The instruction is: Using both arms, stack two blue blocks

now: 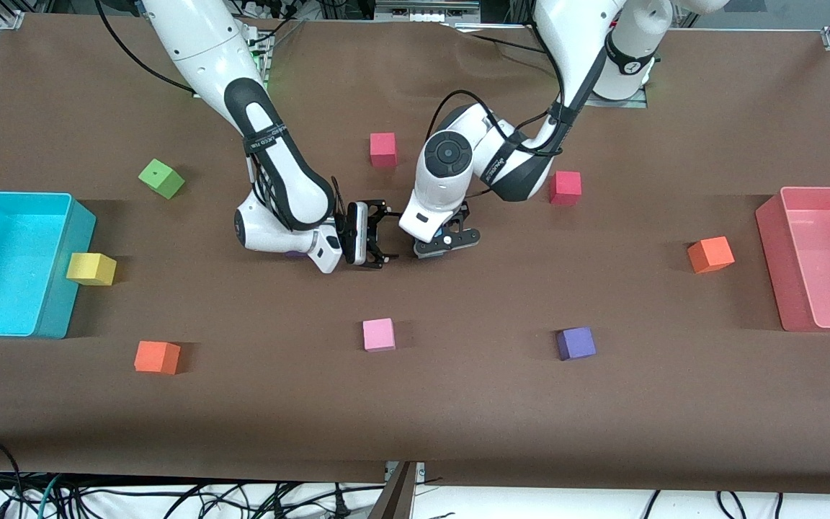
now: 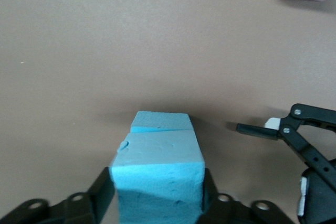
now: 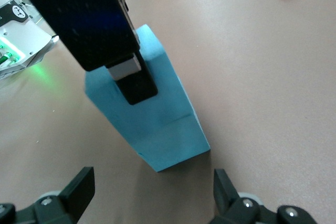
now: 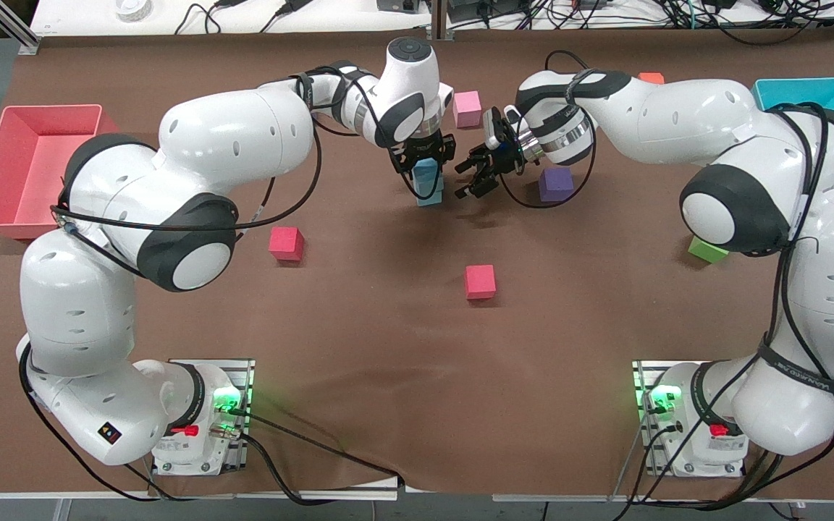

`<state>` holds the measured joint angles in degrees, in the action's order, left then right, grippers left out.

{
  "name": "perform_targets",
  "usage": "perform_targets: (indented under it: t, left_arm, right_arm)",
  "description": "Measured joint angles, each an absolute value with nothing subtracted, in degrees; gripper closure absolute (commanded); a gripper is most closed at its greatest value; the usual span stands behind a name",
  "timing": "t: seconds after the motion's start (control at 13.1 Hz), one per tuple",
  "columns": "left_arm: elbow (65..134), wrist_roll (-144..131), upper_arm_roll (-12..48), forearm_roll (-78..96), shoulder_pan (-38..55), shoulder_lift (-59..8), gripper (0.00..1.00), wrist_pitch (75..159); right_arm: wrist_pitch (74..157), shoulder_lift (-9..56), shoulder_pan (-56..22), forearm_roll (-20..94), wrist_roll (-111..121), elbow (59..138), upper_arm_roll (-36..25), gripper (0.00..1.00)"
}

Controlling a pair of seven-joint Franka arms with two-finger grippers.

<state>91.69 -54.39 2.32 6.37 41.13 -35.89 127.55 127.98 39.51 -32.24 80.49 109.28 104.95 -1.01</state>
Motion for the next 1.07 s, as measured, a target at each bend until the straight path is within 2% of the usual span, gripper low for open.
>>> perform_targets:
  t: [0.53, 0.69, 0.84, 1.07]
  left_arm:
    - [90.7, -54.4, 1.8, 6.4, 40.9, -34.0, 0.00, 128.0]
    - [91.9, -54.3, 1.1, 6.4, 38.5, -29.8, 0.00, 125.5]
    - [94.1, -48.6, 0.9, 6.4, 33.4, -23.3, 0.00, 118.7]
    - [95.8, -33.5, 0.7, 6.3, 23.9, -13.1, 0.00, 106.4]
  right_arm:
    - [128.0, 39.5, -32.2, 80.5, 109.4, 104.9, -1.0, 0.00]
    - [128.0, 39.5, -32.2, 80.5, 109.4, 104.9, -1.1, 0.00]
    - [127.6, 39.5, -32.1, 80.5, 109.4, 104.9, -1.3, 0.00]
    - [120.2, 38.9, -32.0, 78.5, 109.2, 104.8, -4.6, 0.00]
